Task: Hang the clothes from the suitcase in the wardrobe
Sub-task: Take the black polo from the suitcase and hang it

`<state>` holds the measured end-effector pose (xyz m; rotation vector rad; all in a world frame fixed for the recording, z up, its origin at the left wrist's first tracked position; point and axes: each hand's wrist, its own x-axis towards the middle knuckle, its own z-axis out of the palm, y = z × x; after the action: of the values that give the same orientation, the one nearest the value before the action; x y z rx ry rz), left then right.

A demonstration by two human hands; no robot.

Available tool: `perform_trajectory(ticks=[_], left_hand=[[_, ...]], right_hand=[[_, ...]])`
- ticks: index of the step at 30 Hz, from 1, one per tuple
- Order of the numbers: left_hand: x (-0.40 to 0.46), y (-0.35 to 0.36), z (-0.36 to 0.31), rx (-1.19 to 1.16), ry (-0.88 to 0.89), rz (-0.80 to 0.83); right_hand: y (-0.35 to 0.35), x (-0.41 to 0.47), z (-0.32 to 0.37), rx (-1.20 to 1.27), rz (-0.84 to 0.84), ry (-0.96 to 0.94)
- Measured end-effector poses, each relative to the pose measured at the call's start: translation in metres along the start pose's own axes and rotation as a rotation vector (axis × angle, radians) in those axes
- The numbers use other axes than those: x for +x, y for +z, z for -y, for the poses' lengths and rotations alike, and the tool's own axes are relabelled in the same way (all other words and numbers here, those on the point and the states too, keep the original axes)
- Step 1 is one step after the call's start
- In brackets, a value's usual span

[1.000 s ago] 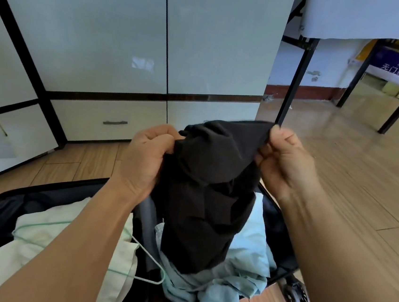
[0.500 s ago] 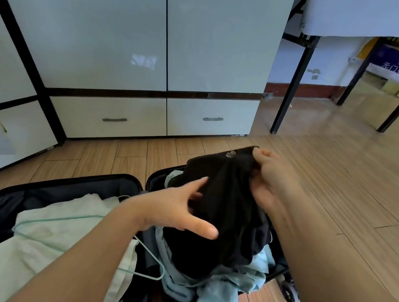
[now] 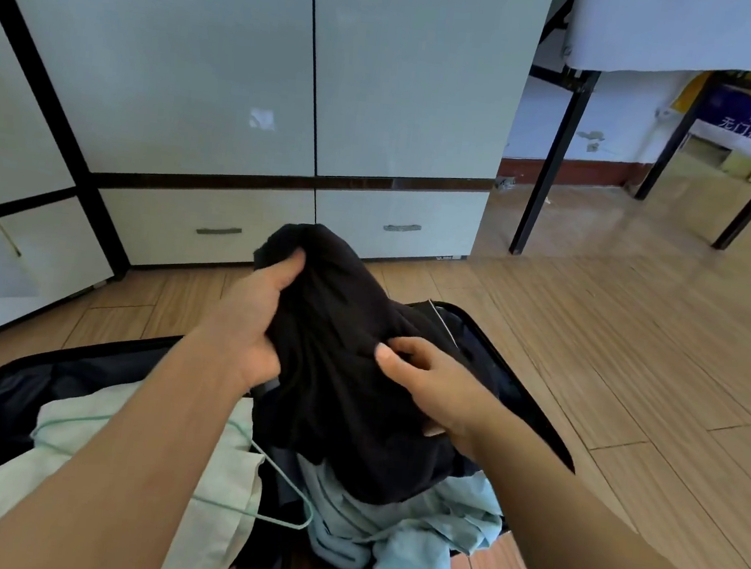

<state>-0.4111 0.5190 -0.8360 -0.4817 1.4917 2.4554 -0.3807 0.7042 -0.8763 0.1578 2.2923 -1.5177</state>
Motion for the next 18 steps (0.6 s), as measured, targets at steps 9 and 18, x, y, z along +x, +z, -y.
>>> perform_trajectory(ticks=[9, 18], left_hand=[[-0.006, 0.008, 0.006, 0.213, 0.060, 0.097], [0.011, -0.009, 0.028, 1.145, 0.440, -0.172]], right_hand=[[-0.006, -0.005, 0.028, 0.042, -0.117, -0.329], [-0.045, 0.008, 0.040, 0.825, -0.503, -0.078]])
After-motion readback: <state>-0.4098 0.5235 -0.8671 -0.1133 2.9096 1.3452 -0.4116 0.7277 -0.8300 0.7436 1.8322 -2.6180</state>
